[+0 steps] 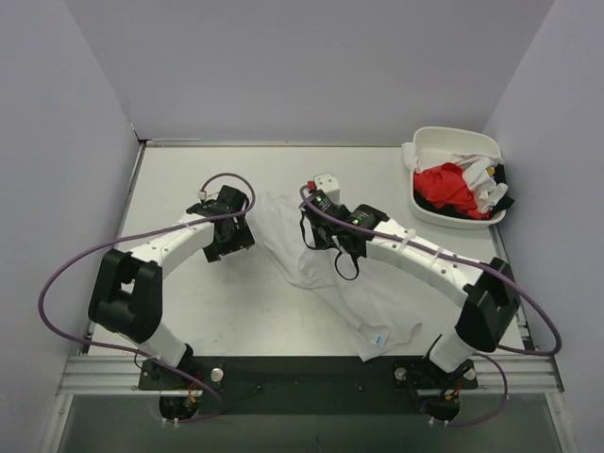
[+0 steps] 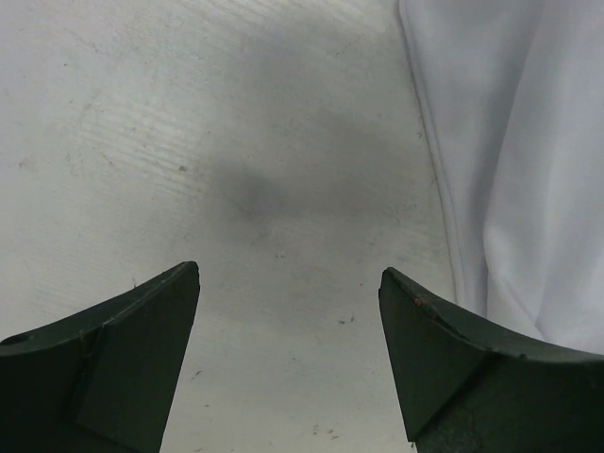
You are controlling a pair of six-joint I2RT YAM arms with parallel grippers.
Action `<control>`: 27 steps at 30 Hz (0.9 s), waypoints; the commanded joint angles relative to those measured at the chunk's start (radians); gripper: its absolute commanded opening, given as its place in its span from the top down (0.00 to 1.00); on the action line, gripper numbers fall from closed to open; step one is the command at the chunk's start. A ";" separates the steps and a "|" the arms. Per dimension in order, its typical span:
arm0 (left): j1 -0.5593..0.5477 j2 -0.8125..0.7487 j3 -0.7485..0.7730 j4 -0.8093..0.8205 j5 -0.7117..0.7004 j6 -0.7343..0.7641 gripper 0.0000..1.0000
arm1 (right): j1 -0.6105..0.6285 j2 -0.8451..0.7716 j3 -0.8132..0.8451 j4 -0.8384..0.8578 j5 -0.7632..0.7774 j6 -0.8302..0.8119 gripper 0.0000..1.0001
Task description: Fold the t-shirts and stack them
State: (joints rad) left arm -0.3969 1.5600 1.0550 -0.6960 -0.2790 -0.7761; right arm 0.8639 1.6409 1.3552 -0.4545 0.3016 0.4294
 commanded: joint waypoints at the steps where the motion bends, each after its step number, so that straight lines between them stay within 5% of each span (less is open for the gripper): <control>1: 0.013 0.077 0.118 0.072 -0.023 -0.034 0.14 | 0.033 -0.169 -0.057 -0.059 0.074 0.017 1.00; 17: 0.049 0.423 0.326 0.105 -0.092 -0.074 0.19 | 0.138 -0.406 -0.171 -0.144 0.169 0.066 1.00; 27: 0.081 0.477 0.369 0.139 -0.095 -0.083 0.25 | 0.162 -0.428 -0.188 -0.161 0.185 0.084 1.00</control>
State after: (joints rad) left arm -0.3389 1.9976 1.3876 -0.5915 -0.3714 -0.8356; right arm 1.0134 1.2339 1.1759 -0.5865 0.4389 0.4965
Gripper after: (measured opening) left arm 0.751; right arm 0.043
